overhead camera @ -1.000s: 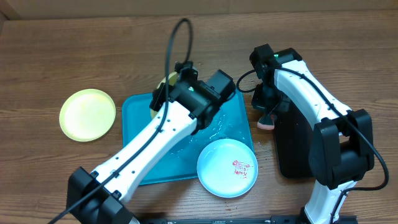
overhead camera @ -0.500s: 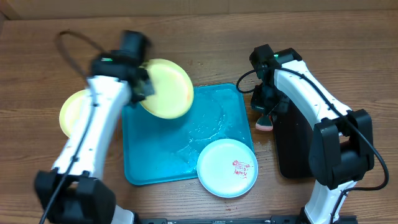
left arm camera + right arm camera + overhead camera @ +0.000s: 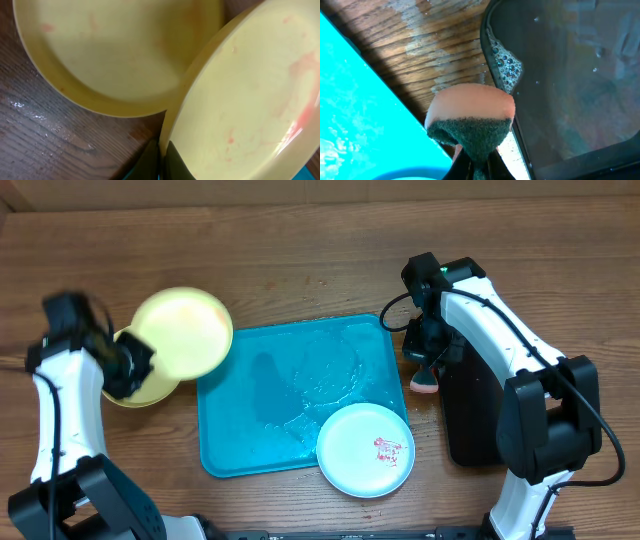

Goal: Clean dirty plates on tray and stack at the side
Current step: 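Carry the yellow plate left and stack it on the first yellow plate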

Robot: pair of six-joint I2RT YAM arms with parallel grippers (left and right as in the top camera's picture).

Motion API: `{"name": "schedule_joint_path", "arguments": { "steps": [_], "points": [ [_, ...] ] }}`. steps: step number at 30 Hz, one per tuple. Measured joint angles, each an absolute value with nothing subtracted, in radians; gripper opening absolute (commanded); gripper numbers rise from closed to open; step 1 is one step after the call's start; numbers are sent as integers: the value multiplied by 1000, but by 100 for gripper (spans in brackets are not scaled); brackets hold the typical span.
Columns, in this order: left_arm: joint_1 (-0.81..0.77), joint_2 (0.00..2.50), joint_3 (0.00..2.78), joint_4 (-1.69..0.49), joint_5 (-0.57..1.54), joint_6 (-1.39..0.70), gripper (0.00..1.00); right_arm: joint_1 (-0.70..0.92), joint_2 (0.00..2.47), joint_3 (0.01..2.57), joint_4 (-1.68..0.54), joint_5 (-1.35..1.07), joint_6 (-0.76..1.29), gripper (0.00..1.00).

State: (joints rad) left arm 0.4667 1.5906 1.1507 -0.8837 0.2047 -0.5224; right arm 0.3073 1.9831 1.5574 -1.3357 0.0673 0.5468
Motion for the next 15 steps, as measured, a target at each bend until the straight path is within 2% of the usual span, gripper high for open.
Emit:
{"name": "schedule_joint_path", "arguments": {
  "steps": [6, 15],
  "points": [
    [613, 1591, 959, -752, 258, -534, 5, 307, 1983, 1557, -1338, 66, 543, 4],
    [806, 1591, 943, -653, 277, -571, 4, 307, 1983, 1557, -1346, 47, 524, 4]
  ]
}}
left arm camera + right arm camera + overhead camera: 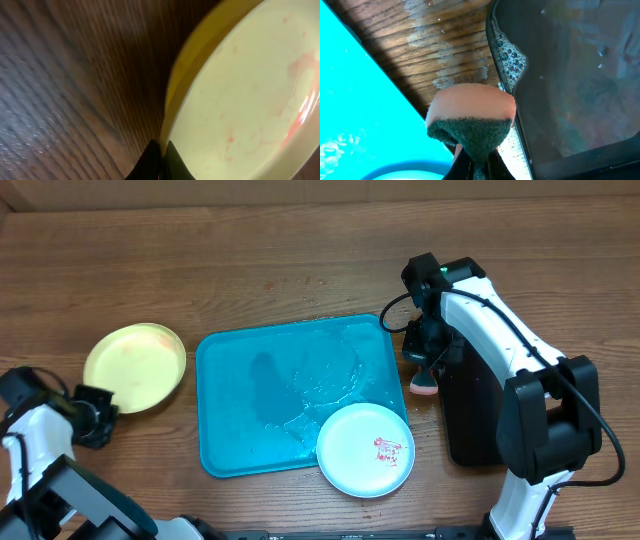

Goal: Clean dirty plates on tray and stack at the side
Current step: 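Carry the yellow plate left and stack it on the first yellow plate, then reach the left gripper over the tray to the white plate's rim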

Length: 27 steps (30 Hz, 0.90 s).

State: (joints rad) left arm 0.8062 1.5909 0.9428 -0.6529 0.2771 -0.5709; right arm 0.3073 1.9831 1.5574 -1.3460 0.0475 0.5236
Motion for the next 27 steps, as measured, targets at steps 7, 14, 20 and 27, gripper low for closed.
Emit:
{"name": "schedule_joint_path", "arguments": {
  "steps": [7, 14, 20, 27],
  "points": [
    [807, 1591, 943, -643, 263, -570, 4, 307, 1983, 1557, -1346, 47, 523, 4],
    [768, 1591, 943, -616, 237, -570, 4, 307, 1983, 1557, -1346, 40, 522, 4],
    [746, 1592, 943, -605, 224, -570, 4, 307, 1983, 1557, -1346, 33, 523, 4],
    [733, 1610, 943, -584, 220, -570, 20, 307, 1983, 1557, -1347, 32, 522, 4]
  ]
}}
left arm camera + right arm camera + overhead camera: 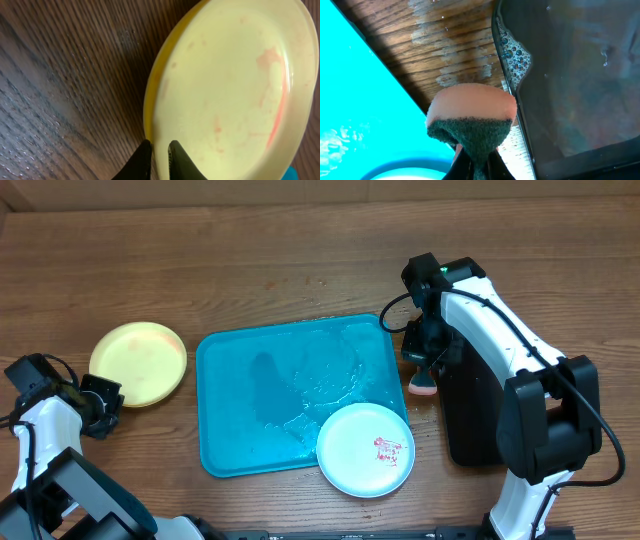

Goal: Clean dirty plates on tray and stack at the side
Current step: 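Reach the left gripper over the tray to the white plate's rim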

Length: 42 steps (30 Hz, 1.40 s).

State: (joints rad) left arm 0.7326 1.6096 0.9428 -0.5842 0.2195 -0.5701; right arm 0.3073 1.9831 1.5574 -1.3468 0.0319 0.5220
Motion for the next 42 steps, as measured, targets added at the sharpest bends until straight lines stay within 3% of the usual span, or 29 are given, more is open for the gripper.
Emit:
{"name": "schedule_joint_path", "arguments": {
  "steps": [2, 12, 20, 31, 37, 40, 42],
  "points": [
    [733, 1613, 943, -578, 220, -566, 39, 307, 1983, 1557, -1349, 31, 522, 4],
    [732, 1624, 947, -585, 255, -548, 61, 307, 1983, 1557, -1353, 30, 519, 4],
    [583, 1623, 1122, -729, 288, -459, 59, 307, 1983, 1557, -1347, 30, 520, 4],
    [27, 1615, 1224, -896, 281, -124, 64, 307, 1983, 1557, -1347, 30, 509, 4],
    [-259, 1629, 1224, -981, 301, -77, 66, 307, 1983, 1557, -1346, 30, 501, 4],
    [-380, 1654, 1224, -1023, 314, -94, 61, 307, 1983, 1557, -1346, 30, 500, 4],
    [-442, 1677, 1223, -1047, 323, -125, 52, 307, 1983, 1557, -1347, 30, 500, 4]
  ]
}}
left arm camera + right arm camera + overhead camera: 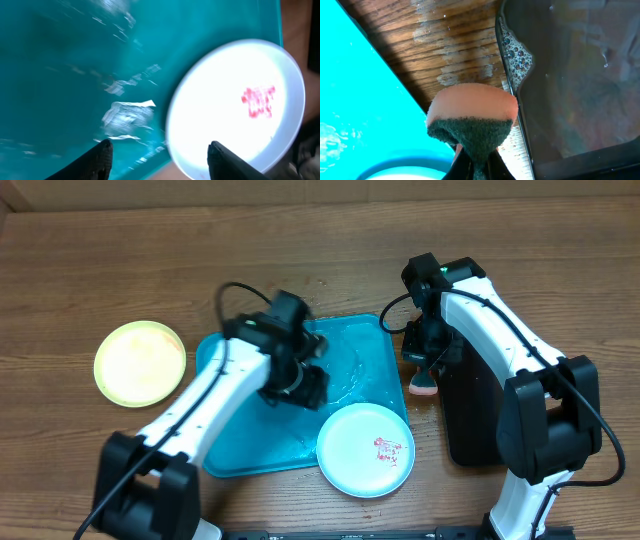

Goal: Clean dirty plates on tray and stack at the side
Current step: 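Reach the left gripper over the tray to the white plate's rim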

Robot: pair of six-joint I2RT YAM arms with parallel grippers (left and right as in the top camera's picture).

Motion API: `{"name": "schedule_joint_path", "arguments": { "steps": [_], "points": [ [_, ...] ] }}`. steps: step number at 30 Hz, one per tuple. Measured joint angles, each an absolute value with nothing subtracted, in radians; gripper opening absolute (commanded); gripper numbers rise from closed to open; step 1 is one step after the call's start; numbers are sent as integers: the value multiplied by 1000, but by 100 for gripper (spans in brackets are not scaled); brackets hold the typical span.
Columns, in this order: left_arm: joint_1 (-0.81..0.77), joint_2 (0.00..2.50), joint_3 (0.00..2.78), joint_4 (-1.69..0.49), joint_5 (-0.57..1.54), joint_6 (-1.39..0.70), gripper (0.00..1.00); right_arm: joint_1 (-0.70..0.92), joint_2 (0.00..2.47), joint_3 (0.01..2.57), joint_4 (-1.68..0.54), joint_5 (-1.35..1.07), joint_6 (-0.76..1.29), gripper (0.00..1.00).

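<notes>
A white plate (365, 449) with a red smear lies at the front right corner of the wet teal tray (240, 440). My left gripper (306, 385) hovers open over the tray just left of that plate; in the left wrist view the white plate (235, 107) fills the right side between the spread fingers, left gripper (159, 155). A yellow plate (139, 362) rests on the table left of the tray. My right gripper (477, 162) is shut on a pink and green sponge (471, 120), sponge (424, 383), between the tray and the black tub.
A black tub (475, 410) of soapy water stands right of the tray, its rim (512, 90) close to the sponge. Wet wooden table (300, 250) lies all round. The right arm spans the tub's back edge.
My left gripper has left the yellow plate lying on the table at the left and now stands wide open over the tray beside the white plate. The right gripper has stayed put with the sponge.
My left gripper held a yellow plate tilted over another yellow plate at the left. Then the plate lay low on the table with the gripper still at its rim. Then the jaws had parted at the rim. Now the gripper is open over the tray.
</notes>
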State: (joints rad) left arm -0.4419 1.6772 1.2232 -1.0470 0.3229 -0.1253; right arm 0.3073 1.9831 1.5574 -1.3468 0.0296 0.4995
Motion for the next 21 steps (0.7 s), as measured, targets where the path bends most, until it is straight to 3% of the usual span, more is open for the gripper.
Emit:
{"name": "schedule_joint_path", "arguments": {
  "steps": [5, 17, 19, 21],
  "points": [
    [-529, 1748, 1222, -1110, 329, -231, 57, 307, 1983, 1557, -1346, 30, 497, 4],
    [-609, 1845, 1153, -1102, 392, -449, 58, 307, 1983, 1557, -1346, 29, 496, 4],
    [-610, 1849, 1120, -1091, 397, -474, 53, 307, 1983, 1557, -1347, 30, 496, 4],
    [-609, 1849, 1094, -1087, 398, -498, 42, 307, 1983, 1557, -1346, 30, 496, 4]
  ]
}}
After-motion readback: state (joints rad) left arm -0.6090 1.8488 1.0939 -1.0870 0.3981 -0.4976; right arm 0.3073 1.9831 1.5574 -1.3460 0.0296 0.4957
